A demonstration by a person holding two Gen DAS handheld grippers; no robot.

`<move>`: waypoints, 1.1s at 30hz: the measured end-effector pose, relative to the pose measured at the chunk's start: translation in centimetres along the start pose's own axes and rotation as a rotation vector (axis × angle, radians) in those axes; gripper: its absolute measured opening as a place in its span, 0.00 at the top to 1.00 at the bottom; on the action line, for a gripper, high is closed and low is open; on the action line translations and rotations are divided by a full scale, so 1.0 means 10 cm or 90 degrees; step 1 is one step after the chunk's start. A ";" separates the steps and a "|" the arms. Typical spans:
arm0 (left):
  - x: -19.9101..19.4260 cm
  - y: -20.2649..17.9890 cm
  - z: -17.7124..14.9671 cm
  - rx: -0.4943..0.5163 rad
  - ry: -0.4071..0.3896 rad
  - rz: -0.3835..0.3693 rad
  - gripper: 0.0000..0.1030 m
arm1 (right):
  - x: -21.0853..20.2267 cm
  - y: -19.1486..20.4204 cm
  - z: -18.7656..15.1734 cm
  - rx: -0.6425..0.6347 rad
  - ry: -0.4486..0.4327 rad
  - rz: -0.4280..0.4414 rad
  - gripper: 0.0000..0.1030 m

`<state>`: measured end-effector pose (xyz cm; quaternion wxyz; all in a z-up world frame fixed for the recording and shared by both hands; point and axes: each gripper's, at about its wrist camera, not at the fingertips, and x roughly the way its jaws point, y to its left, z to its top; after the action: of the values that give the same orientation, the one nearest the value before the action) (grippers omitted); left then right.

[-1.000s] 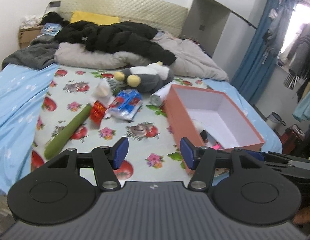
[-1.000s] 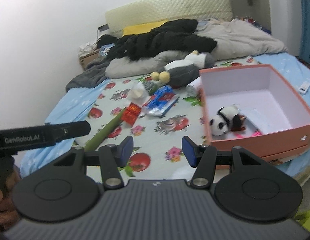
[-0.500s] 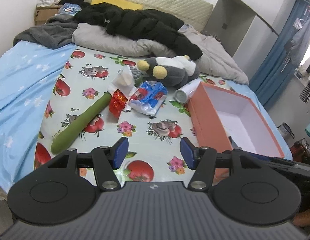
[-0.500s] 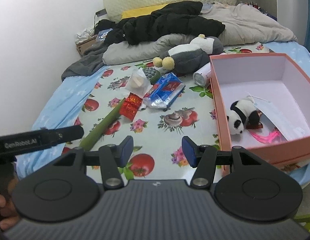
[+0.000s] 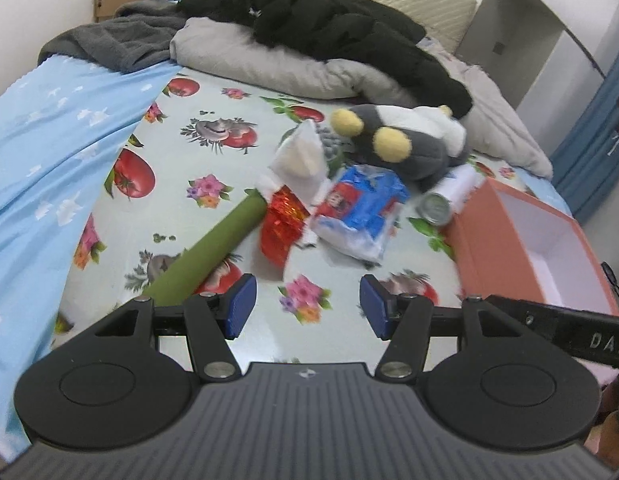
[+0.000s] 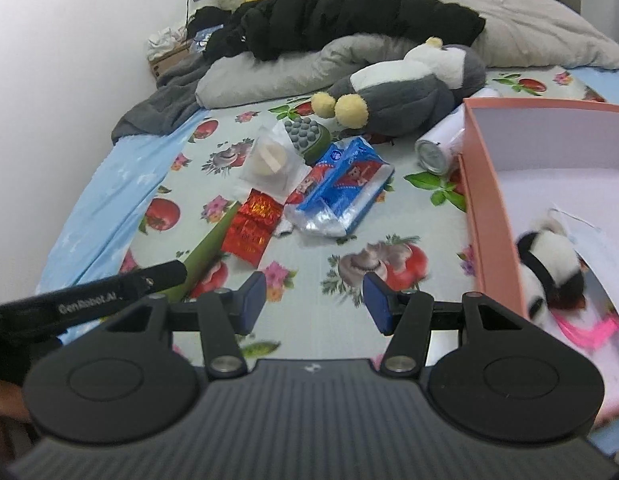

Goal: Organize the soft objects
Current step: 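Close left gripper on red candy wrapper while right gripper closes on blue packet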

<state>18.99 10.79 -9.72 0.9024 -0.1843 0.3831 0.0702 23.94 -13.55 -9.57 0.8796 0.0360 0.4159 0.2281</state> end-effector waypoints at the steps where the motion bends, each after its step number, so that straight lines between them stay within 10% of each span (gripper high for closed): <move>1: 0.11 0.04 0.03 -0.003 0.004 0.000 0.39 | 0.09 0.00 0.05 0.000 0.004 0.002 0.45; 14: 1.17 0.41 0.21 -0.056 0.049 0.022 0.41 | 1.31 -0.08 0.58 0.018 0.041 0.026 0.46; 24: 1.54 0.50 0.20 -0.085 0.073 0.000 0.66 | 1.88 -0.11 0.70 0.028 0.068 0.012 0.46; 33: 1.56 0.41 0.28 -0.086 0.055 -0.003 0.94 | 1.92 -0.15 0.72 0.026 0.066 0.005 0.86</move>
<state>30.59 15.45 -20.31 0.8708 -0.2486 0.4156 0.0855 40.42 -5.67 -19.05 0.8550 0.0440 0.4655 0.2246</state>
